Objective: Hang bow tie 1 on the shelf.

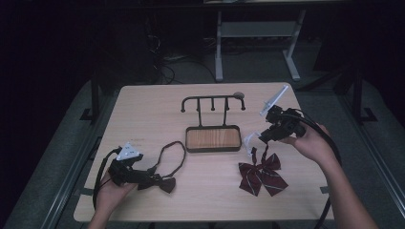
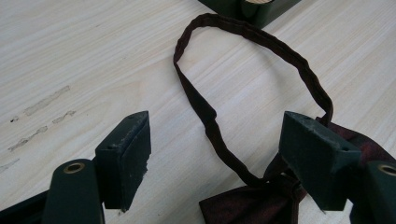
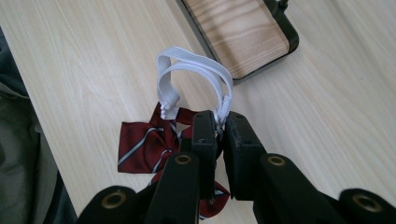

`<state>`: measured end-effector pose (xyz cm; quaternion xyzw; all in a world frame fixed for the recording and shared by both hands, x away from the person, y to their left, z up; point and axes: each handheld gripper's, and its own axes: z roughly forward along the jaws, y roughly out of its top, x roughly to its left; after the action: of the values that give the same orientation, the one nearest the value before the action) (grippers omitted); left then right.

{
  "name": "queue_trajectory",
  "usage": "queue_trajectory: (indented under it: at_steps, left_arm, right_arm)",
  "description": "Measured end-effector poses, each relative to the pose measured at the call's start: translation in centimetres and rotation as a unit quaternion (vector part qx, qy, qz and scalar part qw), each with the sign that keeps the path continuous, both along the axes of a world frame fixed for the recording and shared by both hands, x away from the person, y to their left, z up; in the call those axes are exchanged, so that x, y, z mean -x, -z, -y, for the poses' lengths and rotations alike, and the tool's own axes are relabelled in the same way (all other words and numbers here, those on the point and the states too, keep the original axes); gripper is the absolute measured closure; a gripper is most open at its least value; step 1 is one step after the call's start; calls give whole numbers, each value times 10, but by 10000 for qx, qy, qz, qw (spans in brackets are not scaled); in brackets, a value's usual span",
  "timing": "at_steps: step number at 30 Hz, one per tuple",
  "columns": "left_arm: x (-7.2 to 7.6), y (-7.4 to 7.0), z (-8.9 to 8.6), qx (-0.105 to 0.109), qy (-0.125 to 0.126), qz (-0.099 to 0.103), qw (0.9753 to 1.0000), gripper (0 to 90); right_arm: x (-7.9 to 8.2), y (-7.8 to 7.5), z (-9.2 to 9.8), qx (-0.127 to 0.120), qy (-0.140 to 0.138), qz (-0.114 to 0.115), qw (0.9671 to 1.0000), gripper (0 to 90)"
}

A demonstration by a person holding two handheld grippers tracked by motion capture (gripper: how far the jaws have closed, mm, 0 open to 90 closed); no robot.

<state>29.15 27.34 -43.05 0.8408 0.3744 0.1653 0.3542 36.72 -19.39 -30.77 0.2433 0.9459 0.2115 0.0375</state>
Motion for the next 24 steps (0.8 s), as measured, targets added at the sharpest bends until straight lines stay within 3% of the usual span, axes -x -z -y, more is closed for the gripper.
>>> queue_trajectory:
  at_steps: [24]
  left_arm:
    - [0,0,0,9,4,-4,10000,257]
  right_arm:
    - [-8,-34,-18,52,-106,190,9997,828]
